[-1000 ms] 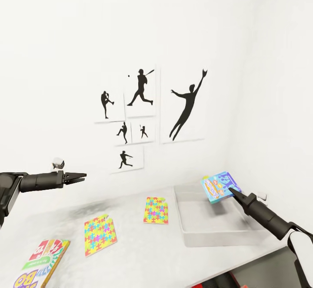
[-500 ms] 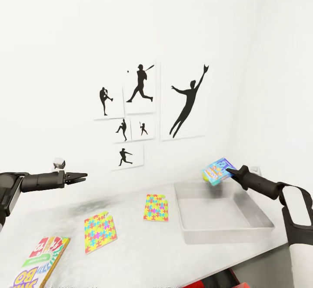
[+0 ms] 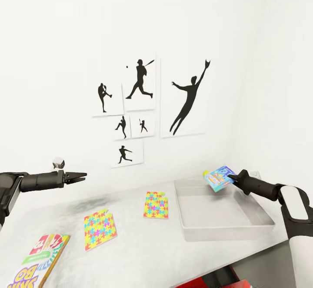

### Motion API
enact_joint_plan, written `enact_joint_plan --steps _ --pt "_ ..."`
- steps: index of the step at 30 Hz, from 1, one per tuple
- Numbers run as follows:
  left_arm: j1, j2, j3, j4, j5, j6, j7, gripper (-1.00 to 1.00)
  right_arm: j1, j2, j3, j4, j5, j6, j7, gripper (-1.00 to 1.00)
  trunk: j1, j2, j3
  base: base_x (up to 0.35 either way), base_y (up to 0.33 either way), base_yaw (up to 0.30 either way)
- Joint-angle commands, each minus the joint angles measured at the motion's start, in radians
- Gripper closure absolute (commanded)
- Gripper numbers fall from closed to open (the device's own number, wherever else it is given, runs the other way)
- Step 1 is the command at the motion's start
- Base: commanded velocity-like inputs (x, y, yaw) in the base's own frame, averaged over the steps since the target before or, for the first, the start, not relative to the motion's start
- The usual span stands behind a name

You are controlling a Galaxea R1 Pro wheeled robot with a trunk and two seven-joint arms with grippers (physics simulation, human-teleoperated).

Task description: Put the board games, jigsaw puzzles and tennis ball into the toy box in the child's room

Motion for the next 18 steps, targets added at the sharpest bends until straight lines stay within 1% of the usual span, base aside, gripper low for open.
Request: enact_joint_plan --steps 1,4,5,7,8,9,11,14,18 --pt "0.0 -0.001 0.003 0.0 -0.005 0.012 -0.006 -1.0 -0.002 -0.002 -0.003 0.015 0.0 0.005 0.007 1.0 0.0 -0.001 -0.002 0.0 0.0 0.0" --pt "-0.005 -0.007 0.002 -0.001 -0.005 0.024 -0.006 -1.0 -0.003 -0.018 -0.004 0.038 0.0 0.005 0.006 1.0 0.0 -0.001 -0.007 0.0 0.0 0.0" --pt "-0.007 -0.013 0.001 -0.003 -0.006 0.032 -0.006 -1.0 -0.003 -0.025 -0.004 0.05 0.0 0.005 0.004 1.0 0.0 -0.001 -0.009 0.0 0.0 0.0" --pt "-0.011 -0.04 -0.002 -0.021 -0.014 0.061 -0.006 -1.0 -0.007 -0.037 -0.004 0.074 0.0 0.005 -0.007 1.0 0.0 -0.001 -0.012 0.0 0.0 0.0" --pt "-0.013 -0.048 -0.002 -0.028 -0.015 0.068 -0.006 -1.0 -0.01 -0.041 -0.004 0.078 0.0 0.005 -0.011 1.0 0.0 -0.001 -0.014 0.0 0.0 0.0" --pt "-0.019 -0.067 -0.004 -0.049 -0.02 0.082 -0.006 -1.0 -0.019 -0.05 -0.004 0.086 -0.001 0.005 -0.026 1.0 0.0 -0.001 -0.015 0.0 0.0 0.0" --pt "-0.035 -0.08 -0.004 -0.068 -0.022 0.093 -0.006 -1.0 -0.025 -0.061 -0.004 0.091 -0.003 0.005 -0.049 1.0 0.0 -0.001 -0.019 0.0 0.0 0.0" --pt "-0.054 -0.086 -0.006 -0.079 -0.024 0.098 -0.006 -1.0 -0.038 -0.076 -0.005 0.094 -0.003 0.005 -0.095 1.0 0.0 -0.001 -0.024 0.0 0.0 0.0" --pt "-0.064 -0.088 -0.005 -0.082 -0.024 0.099 -0.006 -1.0 -0.049 -0.081 -0.006 0.096 -0.004 0.005 -0.157 1.0 0.0 -0.001 -0.03 0.0 0.0 0.0"
